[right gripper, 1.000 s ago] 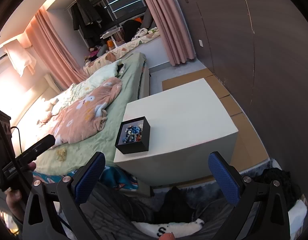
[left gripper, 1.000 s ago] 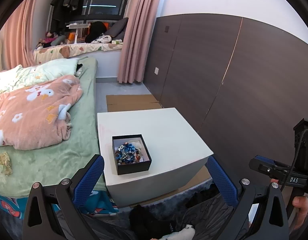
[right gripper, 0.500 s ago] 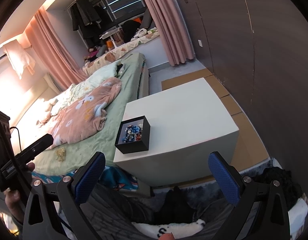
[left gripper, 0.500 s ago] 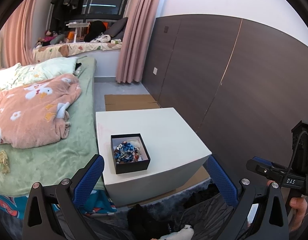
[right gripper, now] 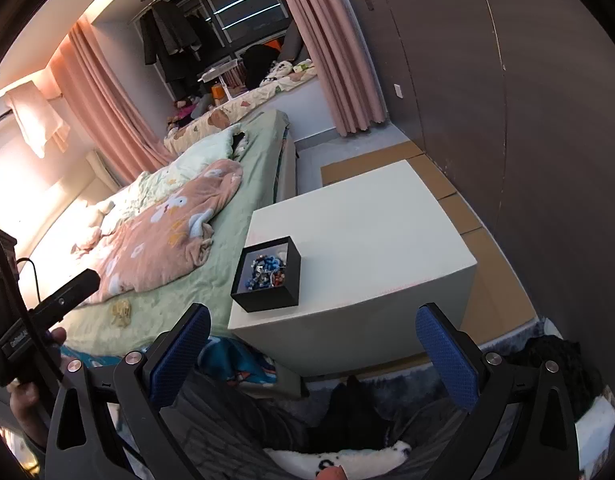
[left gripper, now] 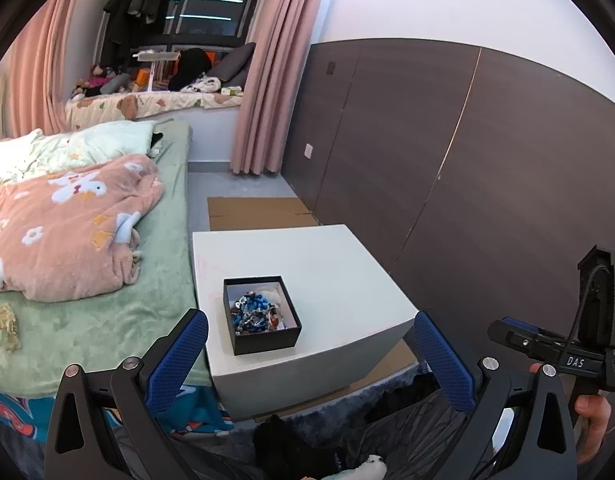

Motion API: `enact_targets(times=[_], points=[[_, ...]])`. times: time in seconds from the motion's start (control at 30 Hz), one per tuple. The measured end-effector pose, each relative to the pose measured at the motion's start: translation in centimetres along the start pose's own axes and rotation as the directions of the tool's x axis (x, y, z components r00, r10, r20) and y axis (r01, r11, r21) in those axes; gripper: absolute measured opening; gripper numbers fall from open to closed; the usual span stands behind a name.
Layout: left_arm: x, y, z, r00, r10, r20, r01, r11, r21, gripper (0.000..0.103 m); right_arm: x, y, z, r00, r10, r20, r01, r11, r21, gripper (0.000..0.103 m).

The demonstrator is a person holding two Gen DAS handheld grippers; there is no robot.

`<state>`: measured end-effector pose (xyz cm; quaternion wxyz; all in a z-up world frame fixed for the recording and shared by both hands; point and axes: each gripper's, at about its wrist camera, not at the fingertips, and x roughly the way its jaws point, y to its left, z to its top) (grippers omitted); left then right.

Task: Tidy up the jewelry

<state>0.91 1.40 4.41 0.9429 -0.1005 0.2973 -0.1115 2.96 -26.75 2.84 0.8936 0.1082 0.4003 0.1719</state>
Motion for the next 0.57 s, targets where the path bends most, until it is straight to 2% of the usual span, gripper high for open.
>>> enact_targets(times=[0.27, 0.57], points=[[-0.49, -0.27, -0.13, 0.998, 0.035, 0.043, -0.036, 0.999, 0.028, 0.102, 0.06, 0.09, 0.12, 1.000, -0.009, -0.001, 0.009, 1.000, 0.008, 0.103], [-0.45, -0.01, -0.30, 0.998, 0.041, 0.043, -0.043, 0.998, 0.050, 0.102, 0.63, 0.14, -0.02, 1.000, -0.007, -0.015, 0.007, 1.000, 0.005, 0.103]])
